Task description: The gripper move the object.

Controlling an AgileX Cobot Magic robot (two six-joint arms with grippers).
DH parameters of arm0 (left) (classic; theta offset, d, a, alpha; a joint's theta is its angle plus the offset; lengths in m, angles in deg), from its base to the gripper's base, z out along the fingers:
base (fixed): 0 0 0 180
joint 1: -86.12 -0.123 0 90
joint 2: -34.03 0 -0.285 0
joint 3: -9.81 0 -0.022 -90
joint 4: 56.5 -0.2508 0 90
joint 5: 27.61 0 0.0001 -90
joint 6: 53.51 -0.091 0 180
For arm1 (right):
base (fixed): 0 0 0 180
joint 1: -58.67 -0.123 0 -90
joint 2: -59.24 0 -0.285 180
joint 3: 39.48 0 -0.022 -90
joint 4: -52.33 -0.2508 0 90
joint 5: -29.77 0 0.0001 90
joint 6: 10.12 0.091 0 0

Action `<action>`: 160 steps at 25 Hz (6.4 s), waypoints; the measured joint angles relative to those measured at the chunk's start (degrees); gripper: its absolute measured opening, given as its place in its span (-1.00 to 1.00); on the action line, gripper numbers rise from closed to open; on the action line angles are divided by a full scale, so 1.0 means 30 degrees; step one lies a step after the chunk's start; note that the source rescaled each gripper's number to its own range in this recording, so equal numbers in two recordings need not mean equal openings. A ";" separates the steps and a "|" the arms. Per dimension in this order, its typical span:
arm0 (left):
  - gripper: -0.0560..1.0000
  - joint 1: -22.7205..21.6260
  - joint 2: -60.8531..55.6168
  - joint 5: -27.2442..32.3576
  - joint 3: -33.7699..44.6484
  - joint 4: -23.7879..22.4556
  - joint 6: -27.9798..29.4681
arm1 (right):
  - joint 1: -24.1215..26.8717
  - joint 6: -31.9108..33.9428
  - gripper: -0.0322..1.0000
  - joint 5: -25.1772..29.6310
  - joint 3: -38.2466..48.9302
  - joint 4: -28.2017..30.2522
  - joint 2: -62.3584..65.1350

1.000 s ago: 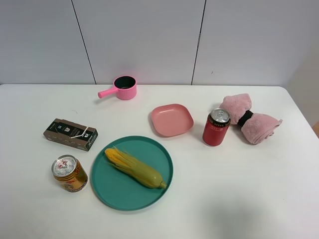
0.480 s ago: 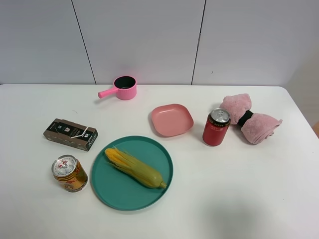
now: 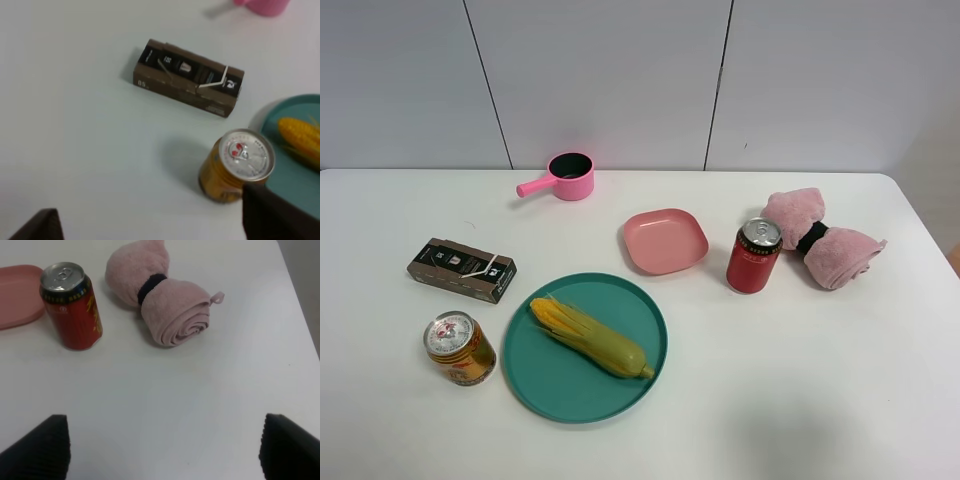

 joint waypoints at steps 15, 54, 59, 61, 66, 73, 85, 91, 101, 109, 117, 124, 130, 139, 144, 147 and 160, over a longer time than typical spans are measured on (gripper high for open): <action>-0.31 0.0000 1.6141 -0.0620 -1.0065 0.0972 -0.0375 | 0.0000 0.0000 1.00 0.0000 0.0000 0.0000 0.0000; -0.31 0.0000 2.4512 -0.3361 -1.3151 0.3285 1.5549 | 0.0000 0.0000 1.00 0.0000 0.0000 0.0000 0.0000; -0.31 0.0221 2.6808 -0.3376 -1.4209 0.2516 1.6585 | 0.0000 0.0000 1.00 0.0000 0.0000 0.0000 0.0000; -0.31 0.0739 2.7792 -0.3323 -1.4778 0.1907 1.7094 | 0.0000 0.0000 1.00 0.0000 0.0000 0.0000 0.0000; -0.31 0.2146 2.9919 -0.2765 -1.5526 0.0657 1.9507 | 0.0000 0.0000 1.00 0.0000 0.0000 0.0000 0.0000; -0.31 0.2279 3.0772 -0.2146 -1.5526 0.0546 2.0111 | 0.0000 0.0000 1.00 0.0000 0.0000 0.0000 0.0000; -0.31 0.2279 3.0772 -0.2131 -1.5526 0.0041 2.0132 | 0.0000 0.0000 1.00 0.0000 0.0000 0.0000 0.0000; -0.31 0.2279 3.0772 -0.1173 -1.5526 -0.0650 2.0132 | 0.0000 0.0000 1.00 0.0000 0.0000 0.0000 0.0000; 0.03 0.2279 3.0772 0.0711 -1.5563 0.0044 2.0132 | 0.0000 0.0000 1.00 0.0000 0.0000 0.0000 0.0000; 1.00 0.2279 3.0786 -0.0100 -1.5563 0.1116 1.9717 | 0.0000 0.0000 1.00 0.0000 0.0000 0.0000 0.0000; 1.00 0.2279 3.1873 -0.0349 -1.5099 0.1609 1.9713 | 0.0000 0.0000 1.00 0.0000 0.0000 0.0000 0.0000; 1.00 0.2279 3.2282 -0.2831 -1.4239 0.1609 1.9776 | 0.0000 0.0000 1.00 0.0000 0.0000 0.0000 0.0000; 1.00 0.2279 3.3445 -0.3965 -1.3761 0.1609 1.9912 | 0.0000 0.0000 1.00 0.0000 0.0000 0.0000 0.0000; 1.00 0.2279 3.4972 -0.5808 -1.3761 0.1624 1.9912 | 0.0000 0.0000 1.00 0.0000 0.0000 0.0000 0.0000; 1.00 0.2279 3.5241 -0.6381 -1.3761 0.1624 2.0069 | 0.0000 0.0000 1.00 0.0000 0.0000 0.0000 0.0000; 0.63 0.2279 3.5241 -0.6496 -1.3761 0.1605 2.0202 | 0.0000 0.0000 1.00 0.0000 0.0000 0.0000 0.0000; -0.89 0.2351 3.5153 -0.5249 -1.3761 0.1285 2.0207 | 0.0000 0.0000 1.00 0.0000 0.0000 0.0000 0.0000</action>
